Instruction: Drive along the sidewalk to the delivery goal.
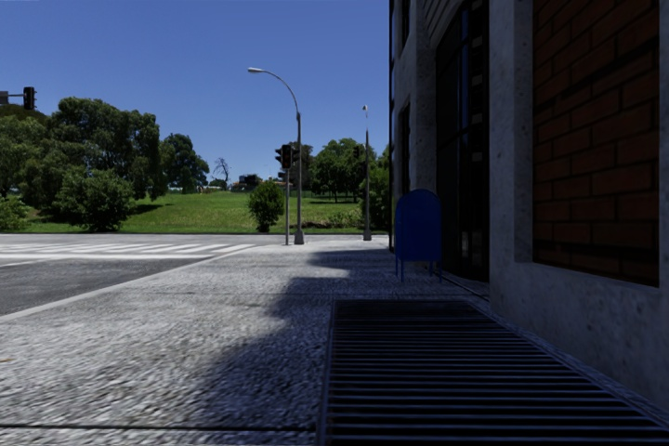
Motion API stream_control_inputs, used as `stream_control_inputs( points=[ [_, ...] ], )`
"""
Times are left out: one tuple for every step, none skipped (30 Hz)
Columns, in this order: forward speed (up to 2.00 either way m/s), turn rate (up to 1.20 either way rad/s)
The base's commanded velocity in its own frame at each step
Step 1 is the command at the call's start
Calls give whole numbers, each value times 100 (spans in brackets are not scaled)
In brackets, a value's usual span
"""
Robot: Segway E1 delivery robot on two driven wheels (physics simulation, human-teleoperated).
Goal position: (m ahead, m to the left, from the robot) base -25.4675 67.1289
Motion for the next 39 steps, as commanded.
stream_control_inputs(
  points=[
    [200,0],
    [200,0],
    [200,0],
    [200,0],
    [200,0],
    [200,0],
    [200,0],
    [200,0],
    [200,0],
    [200,0],
    [200,0],
    [200,0],
    [200,0],
    [200,0],
    [200,0],
    [200,0],
    [200,0],
    [200,0],
    [200,0],
    [200,0],
    [200,0],
    [200,0],
    [200,0],
    [200,0],
    [200,0],
    [200,0],
    [200,0],
    [200,0],
    [200,0],
    [200,0],
    [200,0],
    [200,0],
    [200,0],
    [200,0],
    [200,0],
    [200,0],
    [200,0],
    [200,0],
    [200,0]
  ],
)
